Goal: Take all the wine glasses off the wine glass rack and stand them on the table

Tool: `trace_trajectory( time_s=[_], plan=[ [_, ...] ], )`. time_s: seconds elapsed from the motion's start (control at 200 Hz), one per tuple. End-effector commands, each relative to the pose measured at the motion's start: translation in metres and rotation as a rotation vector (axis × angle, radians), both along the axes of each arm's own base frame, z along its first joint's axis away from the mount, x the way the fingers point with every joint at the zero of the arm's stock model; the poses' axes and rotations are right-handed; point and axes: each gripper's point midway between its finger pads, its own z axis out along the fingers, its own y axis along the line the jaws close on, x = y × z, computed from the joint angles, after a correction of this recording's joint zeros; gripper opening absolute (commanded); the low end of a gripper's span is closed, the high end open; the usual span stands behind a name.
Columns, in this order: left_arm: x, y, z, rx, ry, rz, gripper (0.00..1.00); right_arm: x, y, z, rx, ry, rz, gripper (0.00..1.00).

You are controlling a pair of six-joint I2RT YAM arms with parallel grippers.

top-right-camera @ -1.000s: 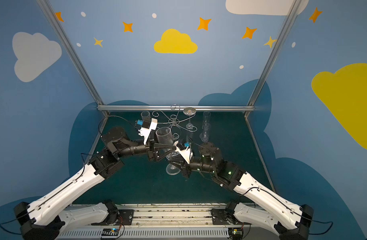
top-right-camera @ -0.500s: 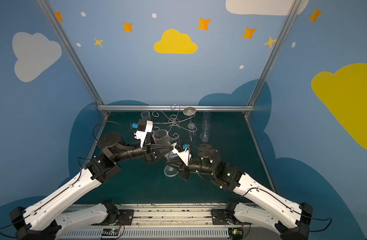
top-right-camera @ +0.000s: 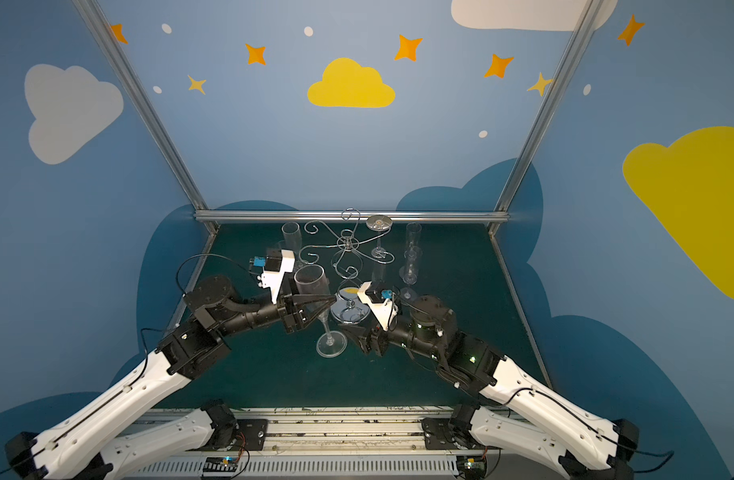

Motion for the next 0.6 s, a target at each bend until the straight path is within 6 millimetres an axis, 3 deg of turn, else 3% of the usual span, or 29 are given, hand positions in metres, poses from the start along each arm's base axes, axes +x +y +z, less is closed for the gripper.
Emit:
trace_trajectory(
  time_s=[0.0,0.35,0.596],
  plan=[
    [0.012,0.024,-0.009,0.052,-0.054,0.163,0.35,0.008,-0.02,0.004,-0.001,-0.052,-0.094,0.8],
    [0.051,0.113,-0.071,0.09,-0.092,0.681,0.36,0.013,-0.059,0.006,0.014,-0.084,-0.238,0.81],
    [0.087,0.135,-0.108,0.063,-0.106,0.852,0.35,0.014,-0.071,-0.002,0.017,-0.041,-0.29,0.81]
  ],
)
